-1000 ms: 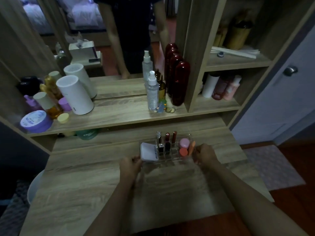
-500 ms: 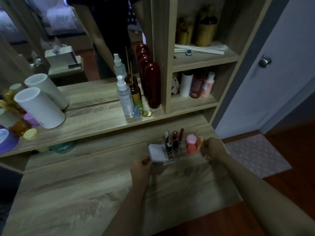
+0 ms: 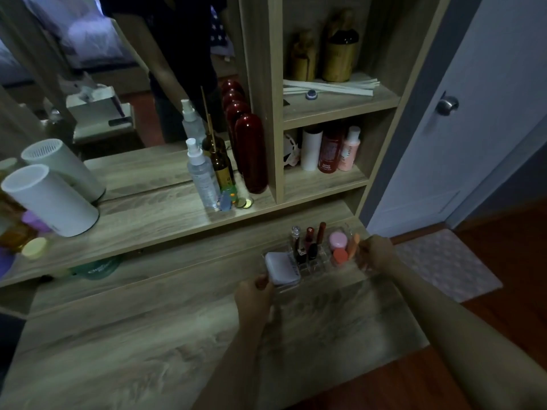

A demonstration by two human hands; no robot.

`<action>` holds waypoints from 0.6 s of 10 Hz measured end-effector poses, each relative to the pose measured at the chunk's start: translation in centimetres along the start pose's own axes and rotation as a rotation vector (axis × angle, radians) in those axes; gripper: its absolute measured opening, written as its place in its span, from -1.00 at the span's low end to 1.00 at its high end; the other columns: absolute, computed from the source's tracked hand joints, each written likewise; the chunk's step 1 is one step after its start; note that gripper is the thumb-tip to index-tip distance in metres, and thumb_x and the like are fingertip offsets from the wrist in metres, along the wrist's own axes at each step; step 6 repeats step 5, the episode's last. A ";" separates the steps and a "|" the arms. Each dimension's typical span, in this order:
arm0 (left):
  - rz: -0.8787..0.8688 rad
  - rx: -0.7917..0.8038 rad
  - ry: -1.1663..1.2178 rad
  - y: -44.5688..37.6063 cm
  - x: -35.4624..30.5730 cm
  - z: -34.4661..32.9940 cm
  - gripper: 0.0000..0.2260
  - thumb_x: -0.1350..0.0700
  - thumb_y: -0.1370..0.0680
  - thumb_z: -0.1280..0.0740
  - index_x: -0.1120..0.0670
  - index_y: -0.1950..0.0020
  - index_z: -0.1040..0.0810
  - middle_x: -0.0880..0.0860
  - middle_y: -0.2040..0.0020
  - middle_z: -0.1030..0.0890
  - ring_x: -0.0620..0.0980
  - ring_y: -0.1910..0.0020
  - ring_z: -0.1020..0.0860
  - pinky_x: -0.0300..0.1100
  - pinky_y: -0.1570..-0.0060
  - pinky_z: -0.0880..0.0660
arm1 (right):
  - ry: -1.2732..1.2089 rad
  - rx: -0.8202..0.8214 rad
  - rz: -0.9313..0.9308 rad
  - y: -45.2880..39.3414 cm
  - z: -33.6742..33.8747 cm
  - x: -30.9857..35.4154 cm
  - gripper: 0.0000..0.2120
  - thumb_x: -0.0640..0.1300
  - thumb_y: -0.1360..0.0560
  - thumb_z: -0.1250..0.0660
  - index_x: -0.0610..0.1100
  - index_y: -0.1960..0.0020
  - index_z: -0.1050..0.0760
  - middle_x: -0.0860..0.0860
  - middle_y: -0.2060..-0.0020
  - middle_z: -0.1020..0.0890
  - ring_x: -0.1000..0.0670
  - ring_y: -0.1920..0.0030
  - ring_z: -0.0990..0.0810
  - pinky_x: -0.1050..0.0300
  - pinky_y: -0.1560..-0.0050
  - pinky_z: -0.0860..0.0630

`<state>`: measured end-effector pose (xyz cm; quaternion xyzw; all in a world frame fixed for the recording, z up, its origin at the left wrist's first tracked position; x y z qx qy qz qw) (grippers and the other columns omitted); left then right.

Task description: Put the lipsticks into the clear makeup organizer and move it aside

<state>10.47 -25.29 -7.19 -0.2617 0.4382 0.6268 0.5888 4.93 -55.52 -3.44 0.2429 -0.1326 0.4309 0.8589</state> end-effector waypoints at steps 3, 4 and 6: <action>-0.003 0.105 -0.029 0.1 0.2 0.0 -0.80 0.17 -0.50 -0.37 0.15 -0.10 -0.66 0.15 0.10 -0.73 0.08 0.15 -0.66 -0.03 0.05 -0.60 | -0.084 0.038 -0.042 0.5 -0.3 -0.6 -0.79 -0.28 -0.57 -0.23 -0.41 -0.02 -0.57 -0.32 0.00 -0.66 -0.22 -0.03 -0.64 -0.04 -0.16 -0.56; 0.007 0.216 -0.118 -0.4 1.0 0.7 -0.90 0.11 -0.51 -0.35 0.02 0.07 -0.67 0.04 0.26 -0.67 -0.06 0.28 -0.57 -0.21 0.27 -0.46 | -0.118 0.126 -0.063 1.4 -0.4 -1.6 -0.74 -0.23 -0.59 -0.21 -0.41 -0.07 -0.57 -0.32 0.05 -0.67 -0.14 0.14 -0.62 0.11 0.11 -0.55; 0.012 0.350 -0.278 -0.2 1.7 3.0 -0.84 0.11 -0.51 -0.34 0.07 0.23 -0.66 0.03 0.35 -0.59 -0.04 0.33 -0.52 -0.22 0.27 -0.39 | -0.138 0.200 -0.121 3.3 0.0 -2.9 -0.72 -0.22 -0.58 -0.21 -0.39 -0.18 -0.53 -0.21 0.18 -0.61 -0.05 0.27 -0.57 0.20 0.28 -0.50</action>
Point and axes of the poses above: each hand's wrist, its own y-axis away from the middle knuckle, its own z-axis out of the back of the hand, x = y × z, the point moved 8 cm from there along -y, towards the middle knuckle
